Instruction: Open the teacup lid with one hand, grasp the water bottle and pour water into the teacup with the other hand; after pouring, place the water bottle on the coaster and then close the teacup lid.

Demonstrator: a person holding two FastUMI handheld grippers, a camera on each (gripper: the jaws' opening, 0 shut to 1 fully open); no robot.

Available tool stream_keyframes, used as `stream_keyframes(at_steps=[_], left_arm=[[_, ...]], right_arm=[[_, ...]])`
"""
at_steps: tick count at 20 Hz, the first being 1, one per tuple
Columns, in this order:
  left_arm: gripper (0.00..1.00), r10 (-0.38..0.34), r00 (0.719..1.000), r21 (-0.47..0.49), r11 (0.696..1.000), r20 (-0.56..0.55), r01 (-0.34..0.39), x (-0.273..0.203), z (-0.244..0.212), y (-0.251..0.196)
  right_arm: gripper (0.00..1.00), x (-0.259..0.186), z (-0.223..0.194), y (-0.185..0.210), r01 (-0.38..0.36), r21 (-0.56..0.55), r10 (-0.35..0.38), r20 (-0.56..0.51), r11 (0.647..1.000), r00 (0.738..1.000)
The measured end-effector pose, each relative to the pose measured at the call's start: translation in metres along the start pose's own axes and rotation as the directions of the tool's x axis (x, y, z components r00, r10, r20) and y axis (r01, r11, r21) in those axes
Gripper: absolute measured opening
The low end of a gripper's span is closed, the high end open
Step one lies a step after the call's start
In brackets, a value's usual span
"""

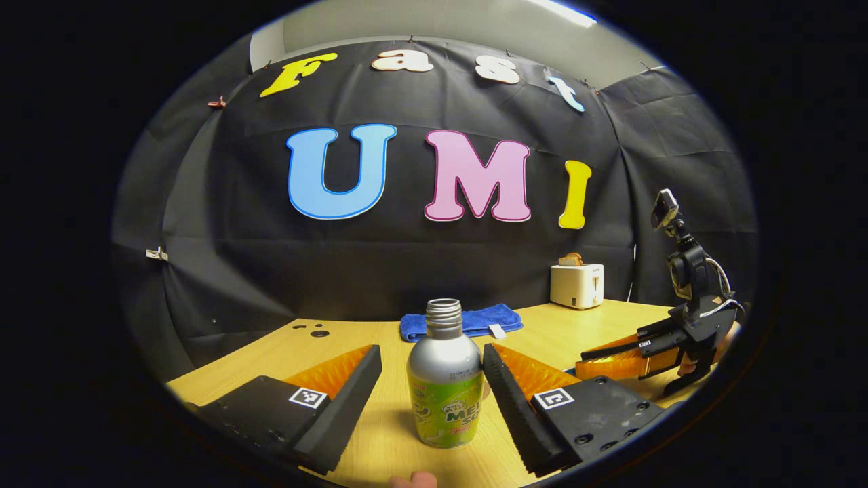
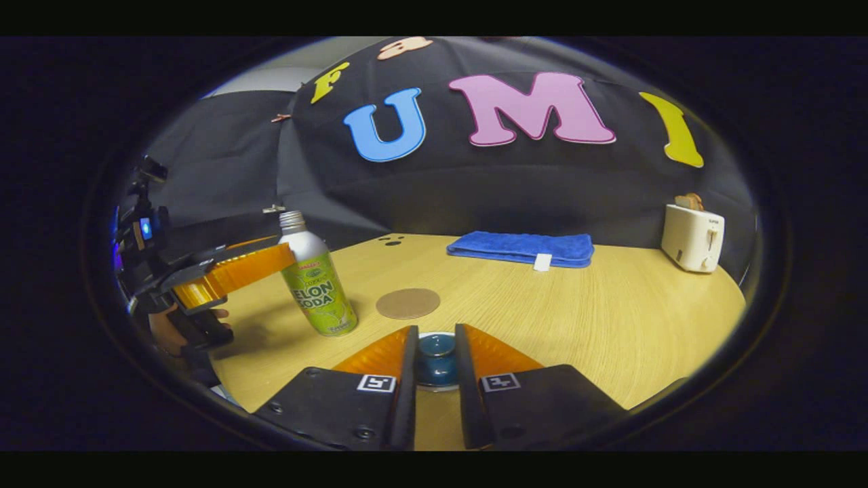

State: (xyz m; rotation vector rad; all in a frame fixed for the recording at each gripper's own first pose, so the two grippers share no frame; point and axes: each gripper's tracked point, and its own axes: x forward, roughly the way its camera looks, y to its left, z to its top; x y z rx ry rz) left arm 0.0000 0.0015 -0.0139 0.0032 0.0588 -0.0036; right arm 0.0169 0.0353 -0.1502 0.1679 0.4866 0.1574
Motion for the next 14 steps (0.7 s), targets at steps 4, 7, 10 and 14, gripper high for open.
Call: stream_keyframes(at_steps=[4,7,10,14], left_arm=[[0.95,0.000,1.000,0.001,1.000,0.002,0.000,0.000,0.000,0.000],[0.95,0.000,1.000,0.000,1.000,0.001,0.000,0.000,0.000,0.000],[0.95,0.000,1.000,0.004,1.000,0.000,0.000,0.000,-0.001,0.000],[0.95,-0.013,1.000,-0.002,1.000,-0.009,0.013,0.001,-0.003,-0.001]], right_arm=[[0.31,-0.007,0.002,0.003,0.043,-0.159,-0.033,0.065,0.986,0.997],[0.31,-0.013,0.012,0.008,0.070,-0.250,-0.049,0.089,0.966,0.995],[0.31,-0.018,0.024,0.008,0.067,-0.210,-0.044,0.109,0.975,0.993],[0.27,-0.027,0.042,0.003,0.089,-0.203,-0.060,0.143,0.975,0.988]])
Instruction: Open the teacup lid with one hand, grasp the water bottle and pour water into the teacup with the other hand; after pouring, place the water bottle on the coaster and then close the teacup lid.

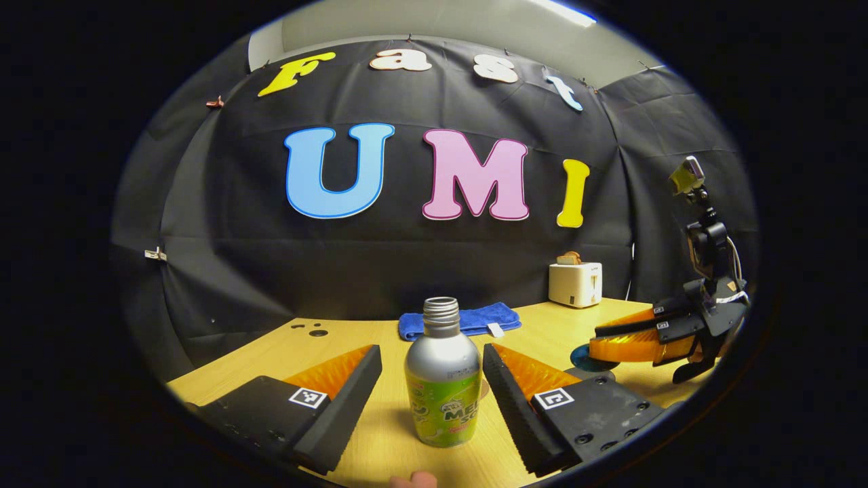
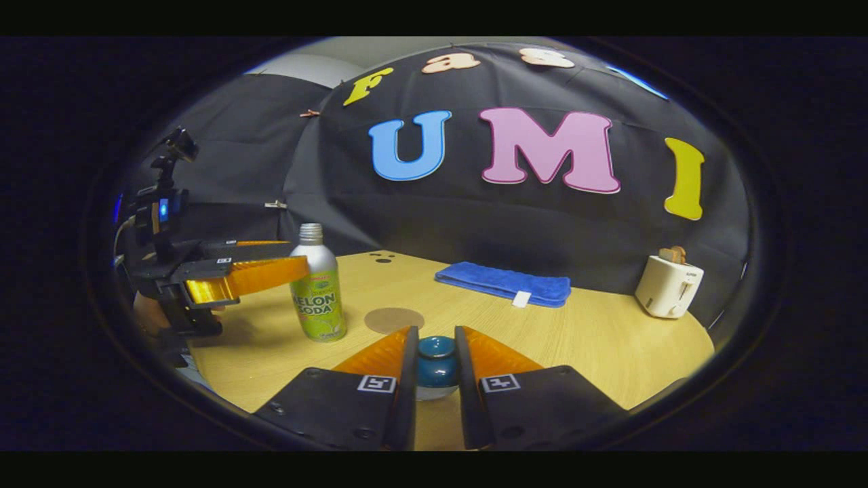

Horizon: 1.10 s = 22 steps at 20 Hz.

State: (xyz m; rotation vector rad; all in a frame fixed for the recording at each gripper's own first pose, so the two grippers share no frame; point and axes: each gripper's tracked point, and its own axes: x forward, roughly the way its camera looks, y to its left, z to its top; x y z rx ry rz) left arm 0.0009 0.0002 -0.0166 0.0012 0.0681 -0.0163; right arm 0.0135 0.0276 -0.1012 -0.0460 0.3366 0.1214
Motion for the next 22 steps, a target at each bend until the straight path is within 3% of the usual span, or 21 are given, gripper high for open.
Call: stream_keyframes(at_steps=[2,4,5,7,8,10,12,14,16,18,19,21,22], left_arm=[[0.95,-0.008,1.000,-0.010,1.000,-0.008,0.008,0.001,-0.002,-0.001],[0.95,-0.016,0.999,-0.017,1.000,-0.030,0.015,0.004,-0.011,-0.003],[0.95,-0.016,0.999,-0.017,1.000,-0.045,0.015,0.007,-0.017,-0.004],[0.95,-0.008,0.996,-0.009,1.000,-0.088,0.007,0.016,-0.033,-0.009],[0.95,-0.008,0.994,-0.008,1.000,-0.106,0.007,0.025,-0.041,-0.009],[0.95,0.002,0.993,-0.016,1.000,-0.120,-0.004,0.032,-0.049,-0.006],[0.83,0.014,0.993,-0.015,1.000,-0.120,-0.016,0.030,-0.047,-0.007],[0.82,0.020,0.994,0.040,0.999,-0.109,-0.016,0.026,-0.044,-0.006],[0.81,0.042,0.996,0.152,0.988,-0.075,-0.031,0.024,-0.030,-0.005],[0.81,0.070,0.996,0.316,0.947,-0.049,-0.052,0.024,-0.017,-0.001],[0.81,0.079,0.996,0.406,0.912,-0.043,-0.055,0.023,-0.012,0.000],[0.81,0.088,0.995,0.580,0.813,-0.041,-0.047,0.023,-0.008,-0.001],[0.80,0.088,0.995,0.653,0.756,-0.043,-0.039,0.022,-0.007,-0.004]], right_arm=[[0.36,-0.003,0.006,-0.002,-0.001,0.013,0.001,0.015,1.000,1.000],[0.31,-0.006,0.008,-0.004,0.000,0.016,0.000,0.025,1.000,1.000],[0.36,-0.007,0.011,-0.006,0.001,0.015,-0.002,0.033,1.000,0.999],[0.36,-0.010,0.015,-0.009,0.005,0.018,-0.005,0.045,1.000,0.999],[0.31,-0.012,0.017,-0.010,0.006,0.020,-0.007,0.051,1.000,0.999],[0.36,-0.015,0.021,-0.016,0.014,0.025,-0.016,0.064,1.000,0.998],[0.36,-0.019,0.024,-0.021,0.021,0.033,-0.024,0.074,0.999,0.997],[0.36,-0.021,0.024,-0.028,0.030,0.037,-0.033,0.076,0.999,0.997],[0.36,-0.022,0.023,-0.035,0.044,0.035,-0.047,0.073,0.998,0.996],[0.36,-0.024,0.023,-0.042,0.056,0.045,-0.059,0.071,0.997,0.996],[0.36,-0.026,0.023,-0.046,0.064,0.050,-0.068,0.069,0.997,0.995],[0.31,-0.030,0.022,-0.058,0.089,0.049,-0.092,0.064,0.995,0.994],[0.36,-0.033,0.023,-0.064,0.103,0.051,-0.106,0.065,0.993,0.992]])
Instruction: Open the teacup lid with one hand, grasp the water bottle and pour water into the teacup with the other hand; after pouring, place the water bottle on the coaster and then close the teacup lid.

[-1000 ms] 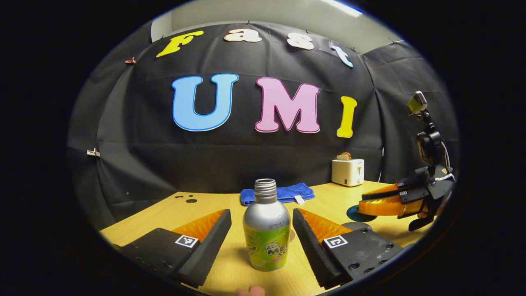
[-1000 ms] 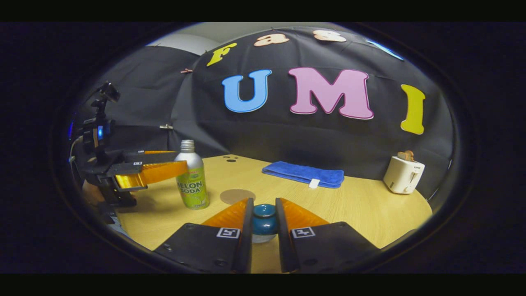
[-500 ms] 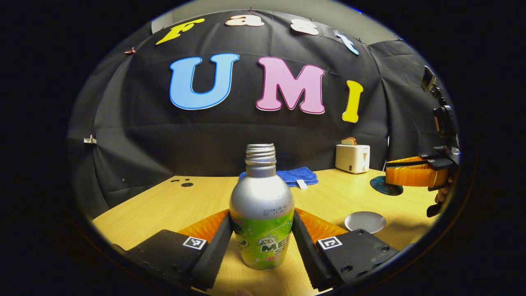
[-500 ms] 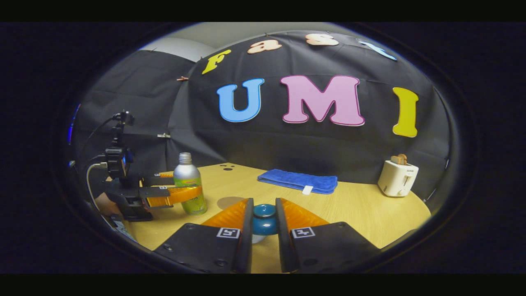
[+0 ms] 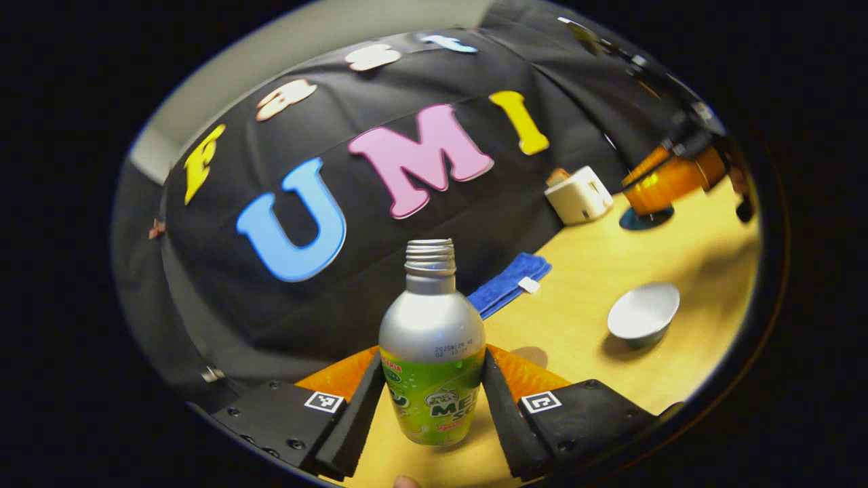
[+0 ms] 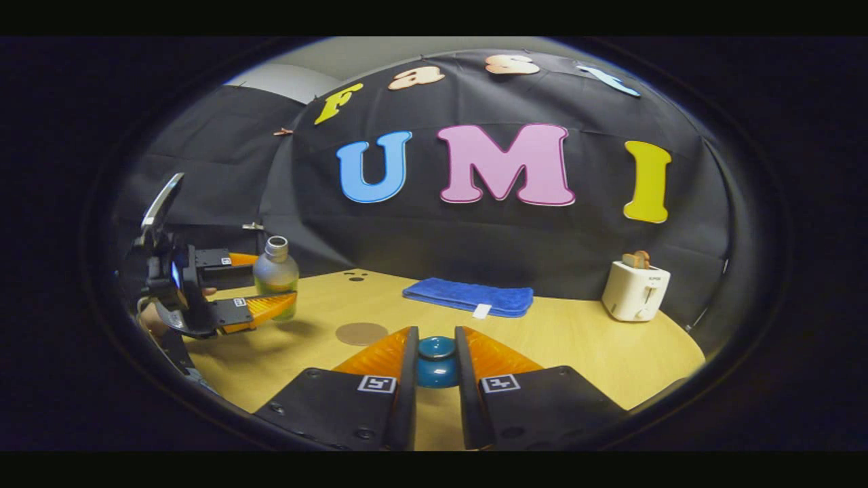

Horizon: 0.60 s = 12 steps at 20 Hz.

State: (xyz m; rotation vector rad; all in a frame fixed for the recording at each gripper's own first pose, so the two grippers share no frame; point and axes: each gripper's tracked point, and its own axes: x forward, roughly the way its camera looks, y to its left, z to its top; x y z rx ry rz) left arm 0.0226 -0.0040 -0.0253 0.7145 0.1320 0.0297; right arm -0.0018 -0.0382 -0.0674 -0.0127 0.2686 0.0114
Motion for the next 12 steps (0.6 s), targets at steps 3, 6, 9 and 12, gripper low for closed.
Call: stream_keyframes(at_steps=[3,6,9,12], left_arm=[[0.80,-0.032,0.999,0.211,0.977,-0.011,0.033,0.005,0.004,-0.013],[0.80,-0.079,0.996,0.361,0.929,-0.030,0.085,0.010,0.004,-0.031],[0.80,-0.097,0.994,0.493,0.863,-0.048,0.108,0.016,0.004,-0.043],[0.80,-0.117,0.990,0.579,0.804,-0.074,0.139,0.014,0.004,-0.050]], right_arm=[[0.36,-0.006,0.006,-0.016,0.026,0.017,-0.027,0.012,0.999,1.000],[0.35,-0.012,0.010,-0.028,0.048,0.029,-0.049,0.023,0.998,0.999],[0.28,-0.015,0.012,-0.036,0.057,0.041,-0.058,0.030,0.998,0.998],[0.31,-0.017,0.013,-0.040,0.061,0.047,-0.063,0.033,0.997,0.997]])
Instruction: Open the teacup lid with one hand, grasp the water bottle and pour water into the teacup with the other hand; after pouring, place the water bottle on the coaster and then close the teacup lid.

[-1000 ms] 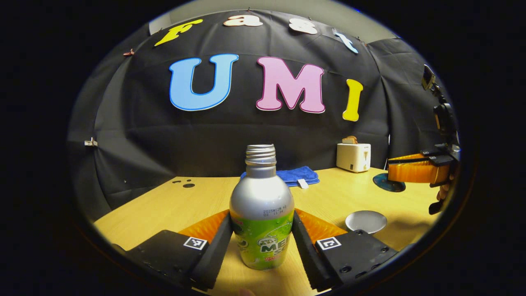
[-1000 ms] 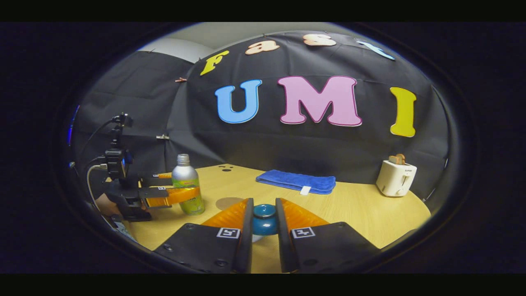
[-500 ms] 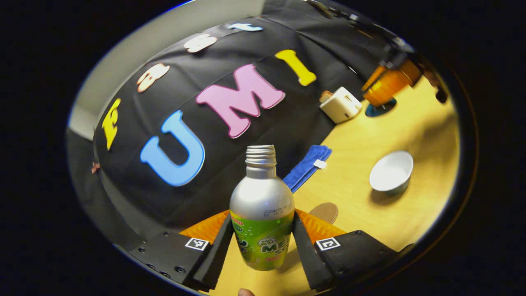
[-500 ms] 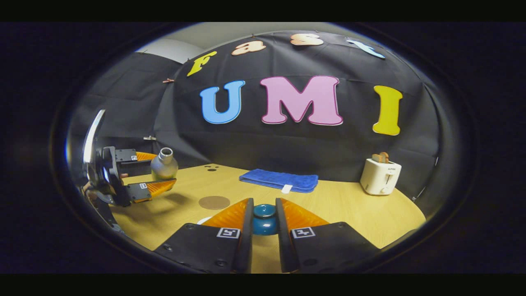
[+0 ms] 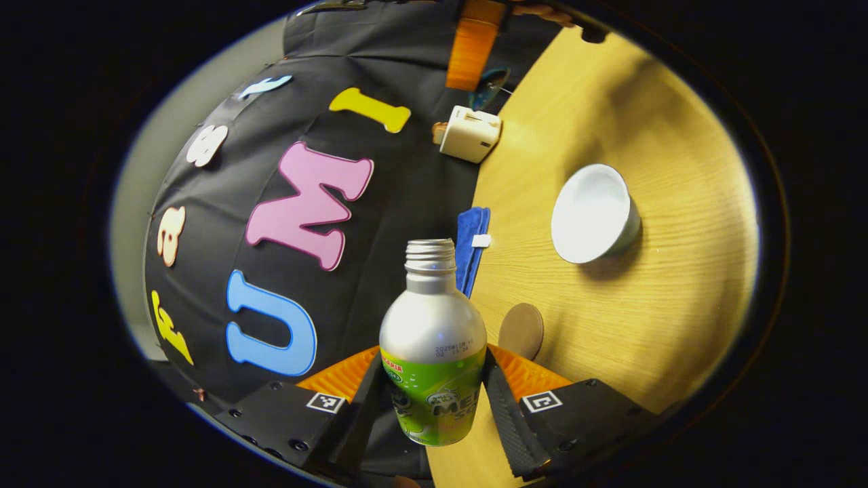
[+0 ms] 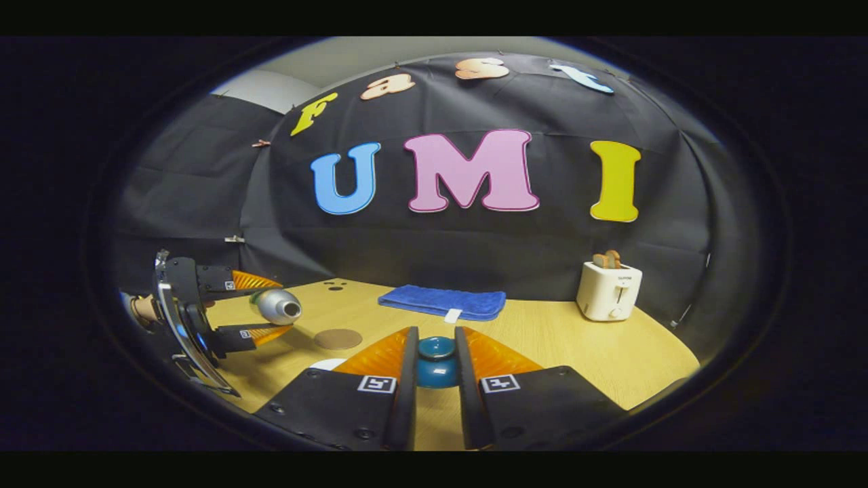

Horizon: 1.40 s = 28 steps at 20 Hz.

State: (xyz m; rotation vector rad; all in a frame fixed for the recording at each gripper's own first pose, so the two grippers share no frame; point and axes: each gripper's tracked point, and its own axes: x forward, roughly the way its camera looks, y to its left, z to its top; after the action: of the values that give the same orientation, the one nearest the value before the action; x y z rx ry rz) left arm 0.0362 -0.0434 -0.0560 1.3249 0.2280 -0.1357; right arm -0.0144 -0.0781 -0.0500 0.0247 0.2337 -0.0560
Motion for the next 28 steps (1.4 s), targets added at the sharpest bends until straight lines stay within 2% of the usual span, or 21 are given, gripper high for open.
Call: stream_keyframes(at_steps=[2,5,6,9,12,13,14,15,16,17,18,21,22,23,24,25,26,28], left_arm=[[0.80,-0.008,1.000,0.076,0.997,-0.003,0.009,0.006,0.002,-0.008],[0.80,-0.001,1.000,0.188,0.982,-0.007,0.002,0.011,0.003,-0.013],[0.80,0.002,1.000,0.218,0.976,-0.007,0.000,0.011,0.003,-0.013],[0.80,-0.008,1.000,0.277,0.961,-0.005,0.009,0.015,0.003,-0.017],[0.80,-0.015,1.000,0.339,0.941,0.001,0.014,0.017,0.008,-0.017],[0.80,-0.017,1.000,0.366,0.931,0.004,0.014,0.018,0.011,-0.015],[0.80,-0.016,1.000,0.391,0.920,0.005,0.013,0.019,0.012,-0.015],[0.80,-0.019,1.000,0.412,0.911,0.008,0.014,0.018,0.013,-0.015],[0.79,-0.022,1.000,0.427,0.904,0.009,0.016,0.016,0.014,-0.015],[0.80,-0.023,1.000,0.440,0.898,0.010,0.017,0.016,0.015,-0.014],[0.80,-0.024,1.000,0.456,0.890,0.010,0.016,0.016,0.015,-0.014],[0.80,-0.013,1.000,0.504,0.864,0.017,0.002,0.015,0.017,-0.011],[0.80,-0.009,1.000,0.516,0.857,0.022,-0.003,0.015,0.018,-0.011],[0.80,-0.006,1.000,0.525,0.851,0.029,-0.010,0.015,0.019,-0.010],[0.80,-0.005,0.999,0.536,0.844,0.035,-0.014,0.015,0.020,-0.010],[0.80,-0.003,0.999,0.548,0.836,0.039,-0.019,0.015,0.019,-0.009],[0.80,-0.001,0.999,0.560,0.828,0.042,-0.023,0.015,0.019,-0.009],[0.80,0.001,0.999,0.578,0.815,0.044,-0.026,0.017,0.019,-0.007]], right_arm=[[0.26,-0.001,0.000,-0.003,0.002,0.006,-0.002,0.001,1.000,1.000],[0.35,-0.003,0.000,-0.005,0.004,0.011,-0.004,0.000,1.000,1.000],[0.26,-0.003,0.001,-0.006,0.004,0.012,-0.004,0.001,1.000,1.000],[0.35,-0.003,0.000,-0.006,0.000,0.013,0.000,0.000,1.000,1.000],[0.26,-0.004,0.002,-0.005,-0.003,0.015,0.003,0.003,1.000,1.000],[0.35,-0.004,0.002,-0.005,-0.003,0.015,0.003,0.004,1.000,1.000],[0.26,-0.005,0.003,-0.005,-0.003,0.016,0.003,0.006,1.000,1.000],[0.26,-0.005,0.003,-0.006,-0.004,0.017,0.003,0.007,1.000,1.000],[0.26,-0.006,0.003,-0.006,-0.004,0.017,0.004,0.007,1.000,1.000],[0.30,-0.007,0.004,-0.006,-0.004,0.018,0.004,0.008,1.000,1.000],[0.26,-0.006,0.004,-0.007,-0.004,0.018,0.004,0.008,1.000,1.000],[0.26,-0.006,0.005,-0.006,-0.006,0.020,0.006,0.011,1.000,1.000],[0.35,-0.007,0.004,-0.006,-0.007,0.019,0.007,0.010,1.000,1.000],[0.26,-0.007,0.005,-0.006,-0.007,0.019,0.006,0.011,1.000,1.000],[0.35,-0.008,0.005,-0.006,-0.007,0.019,0.007,0.011,1.000,1.000],[0.26,-0.008,0.005,-0.007,-0.007,0.020,0.007,0.012,1.000,1.000],[0.31,-0.008,0.006,-0.007,-0.006,0.021,0.006,0.013,1.000,1.000],[0.31,-0.009,0.007,-0.007,-0.006,0.022,0.006,0.016,1.000,1.000]])
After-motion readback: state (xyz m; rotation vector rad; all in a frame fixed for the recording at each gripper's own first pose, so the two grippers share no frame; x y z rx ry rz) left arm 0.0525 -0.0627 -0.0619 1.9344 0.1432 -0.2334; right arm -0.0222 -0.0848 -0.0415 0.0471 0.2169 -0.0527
